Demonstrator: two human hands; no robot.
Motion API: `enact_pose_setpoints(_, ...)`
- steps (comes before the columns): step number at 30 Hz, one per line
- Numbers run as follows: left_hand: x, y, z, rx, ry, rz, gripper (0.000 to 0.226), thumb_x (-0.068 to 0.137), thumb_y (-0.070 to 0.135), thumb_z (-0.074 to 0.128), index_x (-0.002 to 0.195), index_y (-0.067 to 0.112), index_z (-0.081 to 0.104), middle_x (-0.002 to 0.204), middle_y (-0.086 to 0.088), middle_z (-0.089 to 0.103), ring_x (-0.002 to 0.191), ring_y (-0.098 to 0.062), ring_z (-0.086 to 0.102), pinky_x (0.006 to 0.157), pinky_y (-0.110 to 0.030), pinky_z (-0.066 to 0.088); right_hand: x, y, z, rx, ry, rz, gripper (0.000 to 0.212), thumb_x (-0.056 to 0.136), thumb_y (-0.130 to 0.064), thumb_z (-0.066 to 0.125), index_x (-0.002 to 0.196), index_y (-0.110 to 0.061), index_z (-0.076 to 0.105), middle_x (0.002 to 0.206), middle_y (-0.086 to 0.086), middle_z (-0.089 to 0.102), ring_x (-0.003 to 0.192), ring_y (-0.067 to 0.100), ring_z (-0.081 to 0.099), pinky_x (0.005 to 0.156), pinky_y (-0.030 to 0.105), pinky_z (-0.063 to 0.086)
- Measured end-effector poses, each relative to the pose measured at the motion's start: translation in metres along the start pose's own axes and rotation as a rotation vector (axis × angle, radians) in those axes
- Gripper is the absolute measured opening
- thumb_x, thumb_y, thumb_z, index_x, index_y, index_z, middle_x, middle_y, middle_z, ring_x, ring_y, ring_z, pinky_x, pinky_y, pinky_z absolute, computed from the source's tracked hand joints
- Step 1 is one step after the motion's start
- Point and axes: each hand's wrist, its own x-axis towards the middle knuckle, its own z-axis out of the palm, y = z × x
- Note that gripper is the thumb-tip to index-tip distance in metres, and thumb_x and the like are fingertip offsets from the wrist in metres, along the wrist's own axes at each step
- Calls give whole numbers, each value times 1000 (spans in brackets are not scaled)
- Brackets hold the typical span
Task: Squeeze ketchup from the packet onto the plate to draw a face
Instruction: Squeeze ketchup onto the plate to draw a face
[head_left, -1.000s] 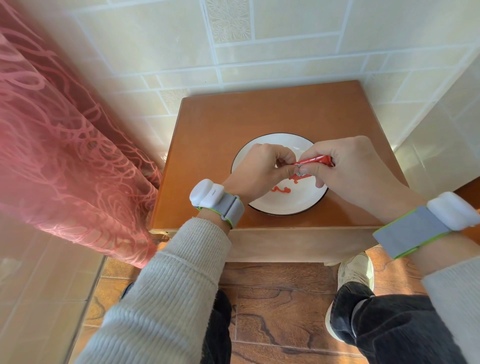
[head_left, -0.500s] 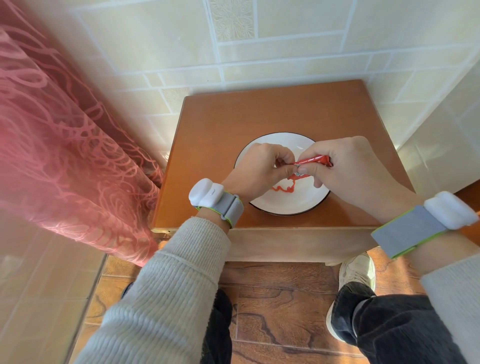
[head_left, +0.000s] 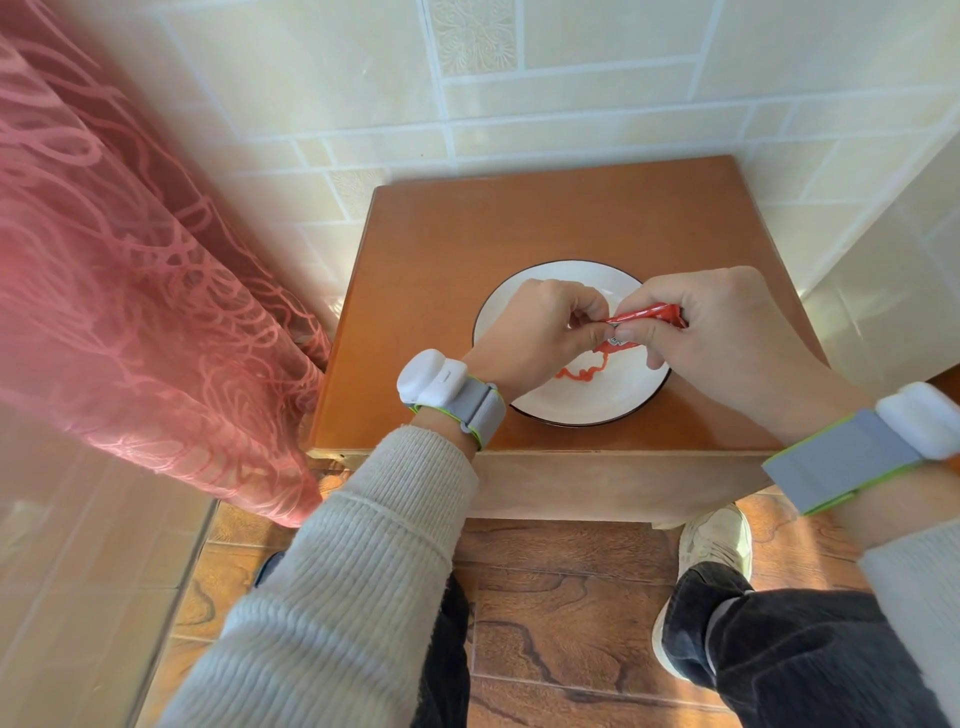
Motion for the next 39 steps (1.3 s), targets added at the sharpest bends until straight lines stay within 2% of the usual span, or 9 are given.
enact_pose_setpoints(8, 3, 2, 3, -22, 6, 6, 11, 85, 11, 66, 77, 2, 69, 68, 0, 64, 57, 14, 49, 54, -3, 33, -1, 0, -4, -2, 13, 7, 6, 89, -15, 76, 92, -18, 79, 59, -6, 66, 65, 7, 65, 62, 4, 42)
enact_pose_setpoints(15, 6, 4, 7, -69, 29, -6, 10, 84, 9, 66, 76, 3, 69, 67, 1, 63, 54, 10, 49, 52, -5, 33, -2, 2, -5, -18, 42, -11, 8, 89, -13, 75, 93, -18, 79, 62, -22, 61, 65, 8, 66, 60, 7, 43)
enact_pose_setpoints(20, 7, 3, 10, -66, 47, -16, 10, 84, 11, 67, 77, 5, 68, 70, -2, 65, 57, 0, 51, 54, -6, 34, -3, 2, -5, -14, 52, -9, 7, 90, -12, 75, 93, -18, 78, 65, -21, 62, 71, 7, 67, 63, 11, 45)
enact_pose_setpoints(24, 7, 2, 10, -65, 65, -3, 8, 83, 11, 67, 77, 6, 68, 73, -5, 67, 65, -11, 57, 60, -13, 40, -3, 0, -4, -6, 54, 1, 6, 91, -14, 74, 94, -17, 77, 69, -16, 66, 71, 4, 68, 64, 11, 45)
enact_pose_setpoints(29, 7, 1, 8, -60, 67, 7, 8, 83, 12, 67, 77, 8, 68, 72, -4, 67, 64, -10, 57, 60, -10, 39, -3, -1, -4, -6, 54, 6, 6, 91, -16, 73, 96, -18, 77, 71, -19, 64, 71, 5, 67, 63, 10, 44)
enact_pose_setpoints(33, 5, 3, 5, -78, 83, 8, 10, 85, 13, 66, 78, 8, 69, 74, -5, 67, 65, -9, 58, 61, -8, 39, -3, -1, -3, 10, 62, 20, 6, 92, -17, 72, 96, -18, 76, 73, -13, 67, 71, 4, 67, 64, 12, 45)
enact_pose_setpoints(37, 3, -1, -5, -123, 149, -8, 13, 88, 15, 62, 81, 6, 68, 78, -4, 64, 62, -2, 52, 60, -15, 41, -1, -3, -3, 68, 126, 53, 4, 93, -19, 72, 96, -20, 75, 73, -12, 70, 69, 1, 68, 63, 4, 43)
enact_pose_setpoints(39, 1, -5, -10, -116, 177, -20, 9, 88, 13, 62, 83, 7, 68, 80, -2, 63, 62, 4, 51, 59, -12, 39, 2, -6, 0, 94, 149, 57, 4, 93, -19, 72, 96, -20, 75, 71, -10, 70, 71, -1, 68, 64, 3, 41)
